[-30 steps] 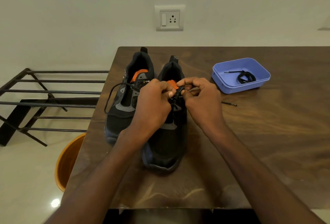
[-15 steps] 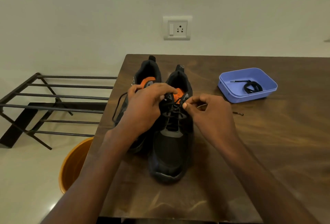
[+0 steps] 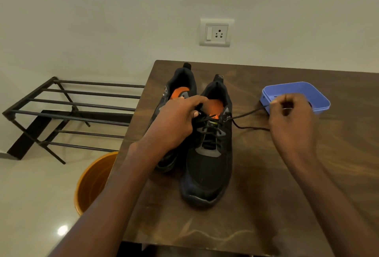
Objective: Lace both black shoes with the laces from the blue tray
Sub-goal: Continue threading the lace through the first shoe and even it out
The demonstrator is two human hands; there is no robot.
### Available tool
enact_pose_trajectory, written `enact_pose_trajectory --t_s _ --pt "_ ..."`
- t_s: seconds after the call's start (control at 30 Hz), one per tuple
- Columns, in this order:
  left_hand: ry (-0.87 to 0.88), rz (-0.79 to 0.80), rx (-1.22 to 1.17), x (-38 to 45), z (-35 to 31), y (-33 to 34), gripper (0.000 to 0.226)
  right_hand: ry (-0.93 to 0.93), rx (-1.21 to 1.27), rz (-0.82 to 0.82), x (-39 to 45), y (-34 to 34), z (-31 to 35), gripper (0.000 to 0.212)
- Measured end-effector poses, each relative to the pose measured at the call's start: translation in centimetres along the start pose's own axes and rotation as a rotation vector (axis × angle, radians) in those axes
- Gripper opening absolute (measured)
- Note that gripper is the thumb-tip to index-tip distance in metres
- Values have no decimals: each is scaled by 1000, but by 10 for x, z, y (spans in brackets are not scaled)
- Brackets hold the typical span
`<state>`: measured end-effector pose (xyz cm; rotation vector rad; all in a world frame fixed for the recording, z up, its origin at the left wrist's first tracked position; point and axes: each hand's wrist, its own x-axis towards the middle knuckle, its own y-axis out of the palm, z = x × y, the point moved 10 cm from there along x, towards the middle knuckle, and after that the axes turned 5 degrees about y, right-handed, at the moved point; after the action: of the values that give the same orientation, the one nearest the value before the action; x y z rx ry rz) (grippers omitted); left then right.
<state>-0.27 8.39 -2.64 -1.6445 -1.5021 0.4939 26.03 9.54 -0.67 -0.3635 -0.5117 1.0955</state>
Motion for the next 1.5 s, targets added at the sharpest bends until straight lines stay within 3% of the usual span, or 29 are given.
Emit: enact_pose_trajectory --t_s 0.1,0.17,0.37,0.43,0.57,0.67,0.77,0.87,1.0,1.07,1.17,1.27,1.4,1.5 --pt "-6 -5 -15 -1 -1 0 45 -253 -248 129 -21 29 33 30" --pt "5 -10 -19 -1 -4 -1 43 -382 -409 229 -36 52 42 31" --pt "-11 -43 -52 -2 -5 -4 36 -309 -307 373 -31 65 25 10" --pt "-15 -42 -49 -2 -5 -4 36 -296 -234 337 -27 61 25 6" --pt "-31 -51 -43 -2 1 -5 37 -77 -18 -5 1 7 8 10" --pt "-33 -60 -61 -3 0 -7 38 -95 -90 -174 7 -22 1 11" --pt "-47 -54 -73 -2 2 -5 38 -240 -218 -65 -6 -1 18 27" --pt "-55 -51 -85 -2 5 -4 39 -387 -267 149 -23 33 41 20" --pt "-62 -62 -117 -1 7 -6 38 -389 -233 349 -36 62 38 10" --pt "-46 -56 -120 -1 5 -6 38 -360 -227 301 -28 58 33 11" --pt "-50 -63 -102 -1 9 -8 37 -136 -131 88 0 21 11 15" --pt "-59 -69 -116 -2 11 -9 37 -29 -58 -47 15 -8 -10 6" --pt "-60 -56 -166 -2 9 -6 35 -181 -120 137 -1 21 10 30" --pt "-61 -57 -176 -3 10 -5 34 -332 -163 359 -25 53 33 20"
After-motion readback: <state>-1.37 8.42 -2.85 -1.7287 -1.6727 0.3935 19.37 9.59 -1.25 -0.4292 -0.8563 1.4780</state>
